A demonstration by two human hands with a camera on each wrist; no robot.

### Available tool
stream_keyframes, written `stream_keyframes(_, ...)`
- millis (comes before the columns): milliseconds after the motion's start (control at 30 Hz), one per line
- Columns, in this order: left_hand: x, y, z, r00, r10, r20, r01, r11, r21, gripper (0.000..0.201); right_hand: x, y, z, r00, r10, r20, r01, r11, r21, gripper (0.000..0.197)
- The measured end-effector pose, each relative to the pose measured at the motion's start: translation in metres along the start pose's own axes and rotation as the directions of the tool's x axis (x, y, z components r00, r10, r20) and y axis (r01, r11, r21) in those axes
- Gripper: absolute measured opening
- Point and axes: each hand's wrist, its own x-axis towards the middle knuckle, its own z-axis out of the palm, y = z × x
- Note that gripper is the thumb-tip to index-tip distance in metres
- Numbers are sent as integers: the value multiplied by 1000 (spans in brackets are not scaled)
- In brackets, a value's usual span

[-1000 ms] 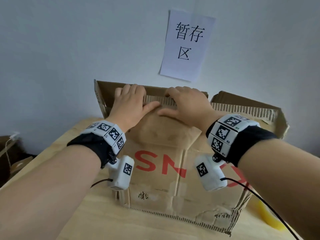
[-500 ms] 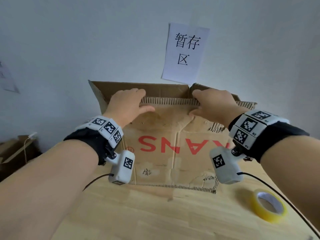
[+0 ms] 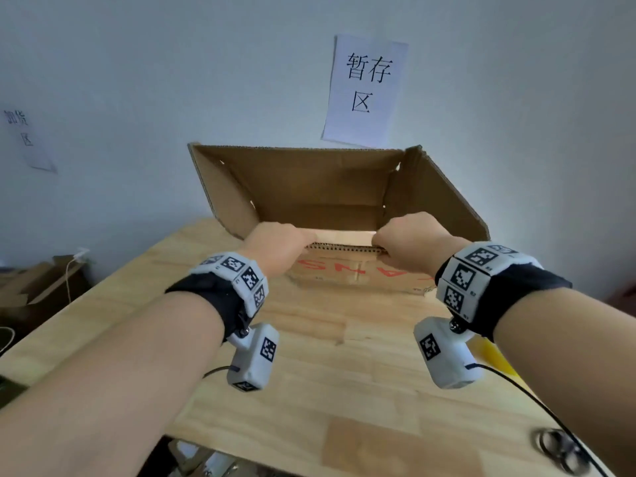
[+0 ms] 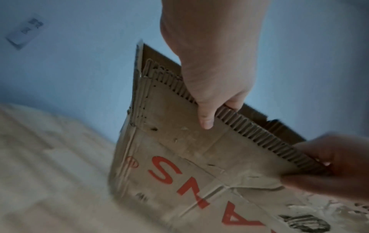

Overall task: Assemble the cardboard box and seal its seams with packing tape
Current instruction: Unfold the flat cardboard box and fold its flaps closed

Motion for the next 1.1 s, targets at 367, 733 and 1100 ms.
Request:
stream_keyframes(367,-38,49,20,974,224,-28,-220,970,105,43,-13,-27,-5,896,331,-295,-291,941,174,62)
stream_keyframes(733,-62,38,-4,971,206,117,-226,955,191,22,-29,-19,-29,846,505,-172,-426,834,351,15)
stream_keyframes(1100,-71,27,-14,969,-44,-244,101,968,228,80,-96,29,-10,635,768,-81,-559,530,638,11)
